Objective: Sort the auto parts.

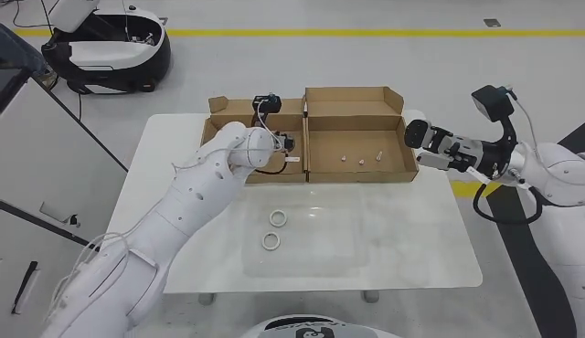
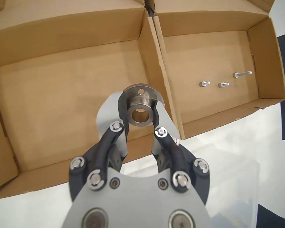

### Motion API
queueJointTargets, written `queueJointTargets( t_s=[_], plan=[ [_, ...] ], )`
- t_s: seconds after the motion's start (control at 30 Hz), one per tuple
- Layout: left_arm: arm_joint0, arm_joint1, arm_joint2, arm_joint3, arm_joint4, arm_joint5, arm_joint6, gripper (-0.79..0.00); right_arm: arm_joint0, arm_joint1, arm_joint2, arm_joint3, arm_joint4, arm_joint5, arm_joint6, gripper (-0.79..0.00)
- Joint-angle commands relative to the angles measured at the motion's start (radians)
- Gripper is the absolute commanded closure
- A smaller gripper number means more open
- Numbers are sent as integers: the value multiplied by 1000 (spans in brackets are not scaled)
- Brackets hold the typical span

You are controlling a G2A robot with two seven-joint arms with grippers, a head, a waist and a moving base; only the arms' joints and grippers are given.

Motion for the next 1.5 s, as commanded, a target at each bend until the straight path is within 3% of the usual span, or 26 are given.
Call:
queueJointTargets(
  t_s=[0.0,0.67,1.17,1.2,1.23,1.27,1.47],
  plan=[
    [-17,-12,19,28,1,3,3,0,0,0,0,0,0,0,0,-785],
    [-161,-154,166,417,-7,-42,45,0,0,0,0,0,0,0,0,-785],
    [-198,-231,209,601,11,-91,38,0,0,0,0,0,0,0,0,-785],
    [-200,-233,208,611,13,-96,39,-154,0,0,0,0,0,0,0,-785],
    [-202,-236,207,617,13,-99,41,-539,0,0,0,0,0,0,0,-785],
    [-204,-238,205,622,13,-101,41,-779,0,0,0,0,0,0,0,-785],
    [-215,-245,191,644,22,-104,47,-785,0,0,0,0,0,0,0,-785]
  ],
)
